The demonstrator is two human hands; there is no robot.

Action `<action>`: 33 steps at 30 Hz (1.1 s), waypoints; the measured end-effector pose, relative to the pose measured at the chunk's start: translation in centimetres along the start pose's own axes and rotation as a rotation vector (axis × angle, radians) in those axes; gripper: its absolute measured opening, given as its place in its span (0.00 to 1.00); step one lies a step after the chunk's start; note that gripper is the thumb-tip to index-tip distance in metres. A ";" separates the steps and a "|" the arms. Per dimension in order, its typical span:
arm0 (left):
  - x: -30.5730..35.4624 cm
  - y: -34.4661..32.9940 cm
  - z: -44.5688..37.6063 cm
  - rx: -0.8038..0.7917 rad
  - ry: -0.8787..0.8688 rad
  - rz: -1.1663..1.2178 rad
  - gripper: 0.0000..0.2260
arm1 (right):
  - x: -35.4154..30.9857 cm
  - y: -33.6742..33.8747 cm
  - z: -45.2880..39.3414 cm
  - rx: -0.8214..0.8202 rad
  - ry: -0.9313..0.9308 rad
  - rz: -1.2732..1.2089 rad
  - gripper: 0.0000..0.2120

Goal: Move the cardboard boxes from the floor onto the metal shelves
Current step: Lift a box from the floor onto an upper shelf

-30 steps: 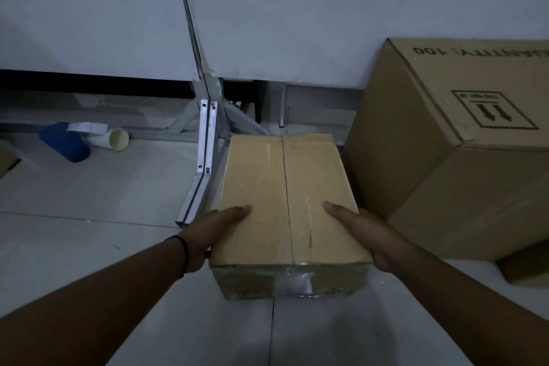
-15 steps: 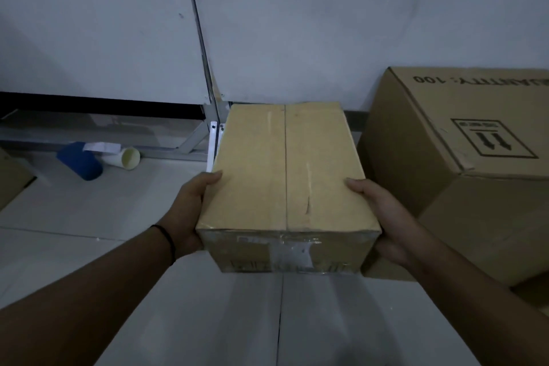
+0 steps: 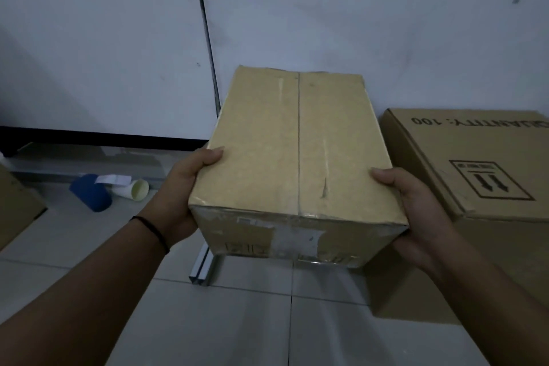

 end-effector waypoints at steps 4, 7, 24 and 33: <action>0.8 0.1 0.3 0.025 -0.012 0.010 0.29 | -0.4 -0.6 0.2 0.006 0.007 0.007 0.16; 1.6 -0.1 0.9 0.030 0.006 0.010 0.25 | -1.3 -1.1 0.7 -0.010 -0.004 0.006 0.19; 24.5 -12.6 11.5 0.136 0.172 0.050 0.21 | -26.5 -10.6 13.1 0.124 -0.222 0.021 0.20; 42.4 -22.6 18.5 0.068 0.077 0.055 0.22 | -45.5 -17.8 22.1 0.113 -0.131 -0.016 0.23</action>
Point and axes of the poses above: each hand's wrist, its own z-axis away from the middle knuckle, its own y-axis out of the back of the hand, x = y × z, the point moved 1 cm from there along -z, towards the middle knuckle, and after that the axes turned 6 degrees about x, right-handed, at the moved point
